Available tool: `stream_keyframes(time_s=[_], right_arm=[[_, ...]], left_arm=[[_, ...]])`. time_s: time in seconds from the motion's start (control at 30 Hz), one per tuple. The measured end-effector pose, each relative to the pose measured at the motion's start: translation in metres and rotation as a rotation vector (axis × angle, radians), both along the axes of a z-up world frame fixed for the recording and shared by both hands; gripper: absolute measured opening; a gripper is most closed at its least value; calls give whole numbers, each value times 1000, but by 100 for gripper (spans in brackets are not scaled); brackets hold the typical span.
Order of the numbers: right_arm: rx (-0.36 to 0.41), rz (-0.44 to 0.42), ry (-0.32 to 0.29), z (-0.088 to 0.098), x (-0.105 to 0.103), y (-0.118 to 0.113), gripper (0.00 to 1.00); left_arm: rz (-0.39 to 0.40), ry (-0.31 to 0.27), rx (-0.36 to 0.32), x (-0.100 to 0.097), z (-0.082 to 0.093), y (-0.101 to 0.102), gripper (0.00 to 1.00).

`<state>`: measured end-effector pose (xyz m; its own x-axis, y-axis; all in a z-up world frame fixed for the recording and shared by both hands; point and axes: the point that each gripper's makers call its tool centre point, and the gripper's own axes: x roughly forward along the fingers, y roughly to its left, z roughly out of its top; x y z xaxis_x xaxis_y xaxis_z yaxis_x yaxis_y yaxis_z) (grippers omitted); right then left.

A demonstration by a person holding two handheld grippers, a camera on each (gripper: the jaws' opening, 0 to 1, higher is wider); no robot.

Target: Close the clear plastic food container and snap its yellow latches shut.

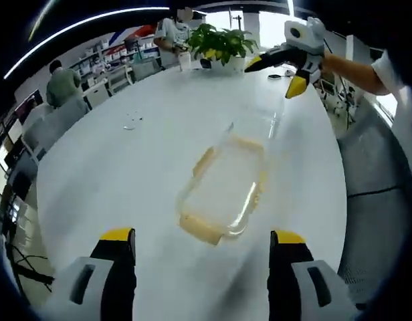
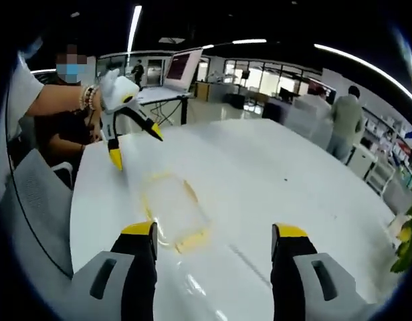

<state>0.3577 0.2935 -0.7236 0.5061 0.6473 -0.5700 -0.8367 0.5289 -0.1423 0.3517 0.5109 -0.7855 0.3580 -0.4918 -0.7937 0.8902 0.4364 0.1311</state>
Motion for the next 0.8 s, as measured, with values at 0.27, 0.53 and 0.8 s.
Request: stream_keyframes(time_s=[0.27, 0.53, 0.8], right_arm=[[-119, 166, 52, -21, 1, 23, 67], [-247, 302, 105, -50, 1, 35, 67], [-318, 390, 167, -73, 0, 46, 66]], left_arm=[[-121, 40, 81, 9, -15, -5, 72], [-215, 88, 150, 12, -32, -10, 70], [-261, 133, 168, 11, -42, -18, 66]])
